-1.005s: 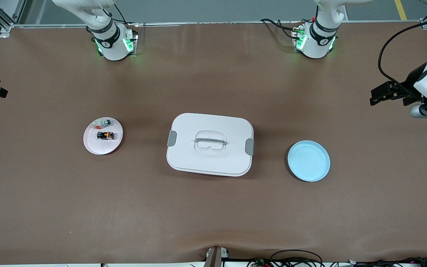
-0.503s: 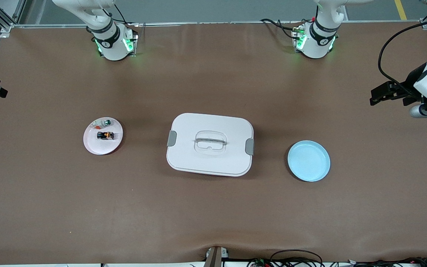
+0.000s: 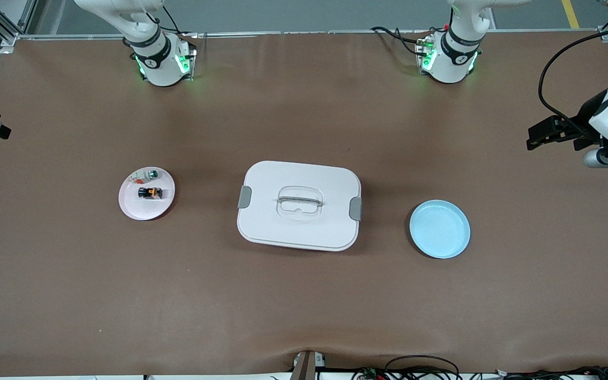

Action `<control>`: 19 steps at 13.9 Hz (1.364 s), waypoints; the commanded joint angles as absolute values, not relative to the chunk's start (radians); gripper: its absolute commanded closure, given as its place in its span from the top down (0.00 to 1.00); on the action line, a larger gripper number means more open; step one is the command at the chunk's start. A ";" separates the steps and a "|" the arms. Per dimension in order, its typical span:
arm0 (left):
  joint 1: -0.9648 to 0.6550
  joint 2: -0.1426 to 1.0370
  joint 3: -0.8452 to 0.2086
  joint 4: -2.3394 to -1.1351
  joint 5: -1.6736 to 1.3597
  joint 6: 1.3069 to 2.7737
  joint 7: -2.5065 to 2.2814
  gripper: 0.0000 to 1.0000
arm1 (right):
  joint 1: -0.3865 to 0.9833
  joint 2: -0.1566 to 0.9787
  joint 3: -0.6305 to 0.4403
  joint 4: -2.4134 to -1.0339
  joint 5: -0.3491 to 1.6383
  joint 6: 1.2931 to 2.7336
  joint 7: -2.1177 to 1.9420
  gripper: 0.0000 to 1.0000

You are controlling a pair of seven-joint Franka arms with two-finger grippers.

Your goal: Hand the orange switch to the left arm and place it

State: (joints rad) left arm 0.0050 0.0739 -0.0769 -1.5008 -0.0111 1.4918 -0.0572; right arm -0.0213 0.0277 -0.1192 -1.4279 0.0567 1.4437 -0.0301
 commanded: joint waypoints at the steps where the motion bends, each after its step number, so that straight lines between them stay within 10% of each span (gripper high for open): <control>1: 0.003 0.081 -0.081 -1.477 0.012 1.473 -0.041 1.00 | -0.032 0.006 -0.110 -1.442 0.055 1.437 -0.017 1.00; 19: -0.002 0.081 -0.081 -1.477 0.012 1.473 -0.041 1.00 | -0.008 0.273 -0.109 -1.474 0.064 1.667 -0.020 1.00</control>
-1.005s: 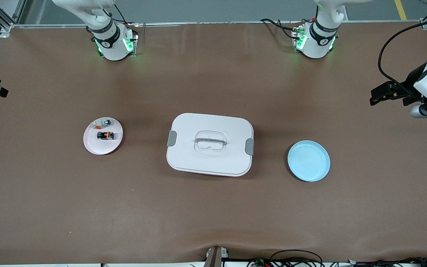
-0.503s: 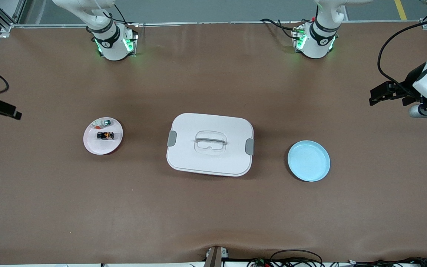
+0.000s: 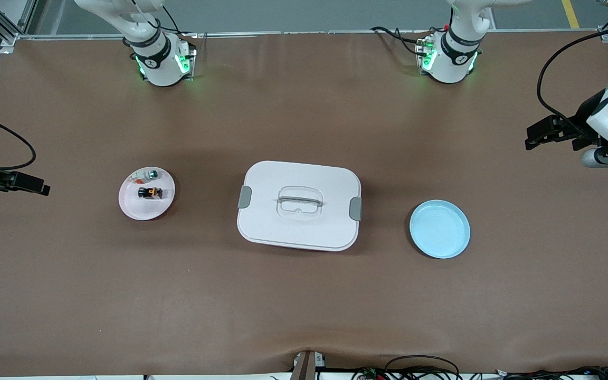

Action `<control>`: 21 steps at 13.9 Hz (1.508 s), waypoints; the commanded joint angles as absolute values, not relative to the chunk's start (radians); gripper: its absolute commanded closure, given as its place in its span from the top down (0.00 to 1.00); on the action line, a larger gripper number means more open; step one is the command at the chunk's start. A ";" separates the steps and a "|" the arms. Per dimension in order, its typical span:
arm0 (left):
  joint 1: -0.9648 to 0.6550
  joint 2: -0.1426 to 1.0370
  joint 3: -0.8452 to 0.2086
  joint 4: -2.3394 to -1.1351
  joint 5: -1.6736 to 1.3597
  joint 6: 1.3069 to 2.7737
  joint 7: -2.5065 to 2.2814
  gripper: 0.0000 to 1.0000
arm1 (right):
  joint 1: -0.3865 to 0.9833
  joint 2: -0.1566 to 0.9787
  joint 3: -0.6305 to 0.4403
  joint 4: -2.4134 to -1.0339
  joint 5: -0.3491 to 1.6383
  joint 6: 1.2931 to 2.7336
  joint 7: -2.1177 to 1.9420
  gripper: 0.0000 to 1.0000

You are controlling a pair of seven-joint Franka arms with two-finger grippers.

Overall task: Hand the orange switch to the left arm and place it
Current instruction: 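Move the right gripper down over the orange switch on the white plate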

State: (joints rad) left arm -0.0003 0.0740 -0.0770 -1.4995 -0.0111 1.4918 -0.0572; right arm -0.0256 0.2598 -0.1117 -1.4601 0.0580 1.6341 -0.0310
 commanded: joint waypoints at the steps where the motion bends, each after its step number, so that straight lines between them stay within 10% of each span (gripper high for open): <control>1: -0.003 0.081 -0.081 -1.477 0.012 1.473 -0.043 1.00 | -0.006 0.272 -0.107 -1.518 0.064 1.713 -0.020 1.00; 14: -0.002 0.080 -0.081 -1.476 0.012 1.473 -0.041 1.00 | 0.126 0.258 -0.112 -2.089 0.023 2.336 0.123 1.00; 21: -0.002 0.080 -0.081 -1.477 0.012 1.473 -0.040 1.00 | 0.140 0.265 -0.110 -2.200 -0.020 2.418 0.137 1.00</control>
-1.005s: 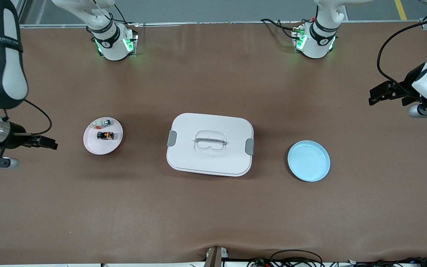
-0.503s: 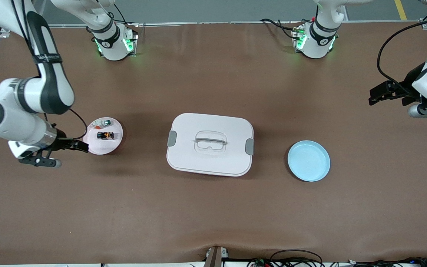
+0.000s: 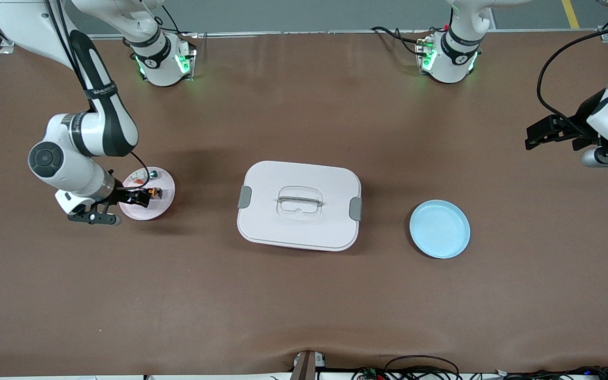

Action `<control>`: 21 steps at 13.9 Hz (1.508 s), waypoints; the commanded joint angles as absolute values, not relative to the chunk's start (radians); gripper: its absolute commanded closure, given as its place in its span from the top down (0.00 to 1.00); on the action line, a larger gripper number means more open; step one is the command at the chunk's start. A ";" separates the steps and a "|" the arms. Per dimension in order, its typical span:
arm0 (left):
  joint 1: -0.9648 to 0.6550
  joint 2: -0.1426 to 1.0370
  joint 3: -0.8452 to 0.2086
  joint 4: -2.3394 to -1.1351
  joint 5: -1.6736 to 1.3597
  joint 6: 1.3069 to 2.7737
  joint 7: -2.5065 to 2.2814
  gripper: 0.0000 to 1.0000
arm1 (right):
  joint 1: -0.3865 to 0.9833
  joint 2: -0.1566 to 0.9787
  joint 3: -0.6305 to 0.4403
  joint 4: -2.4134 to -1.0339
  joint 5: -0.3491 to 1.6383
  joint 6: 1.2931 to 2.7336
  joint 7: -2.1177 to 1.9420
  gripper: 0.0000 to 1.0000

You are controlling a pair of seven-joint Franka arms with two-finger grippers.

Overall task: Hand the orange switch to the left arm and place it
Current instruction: 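Move the right gripper down over the orange switch on the white plate, then close the right gripper on the orange switch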

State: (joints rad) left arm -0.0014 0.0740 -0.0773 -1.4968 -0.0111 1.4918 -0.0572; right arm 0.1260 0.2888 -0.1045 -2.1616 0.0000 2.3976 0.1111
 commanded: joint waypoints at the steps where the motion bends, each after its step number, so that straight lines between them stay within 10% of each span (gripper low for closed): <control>1: -0.003 0.080 -0.081 -1.476 0.012 1.473 -0.040 1.00 | 0.140 0.267 -0.110 -2.210 -0.020 2.421 0.137 1.00; 21: -0.003 0.080 -0.081 -1.476 0.011 1.473 -0.040 1.00 | 0.163 0.354 -0.107 -2.325 -0.020 2.600 0.149 1.00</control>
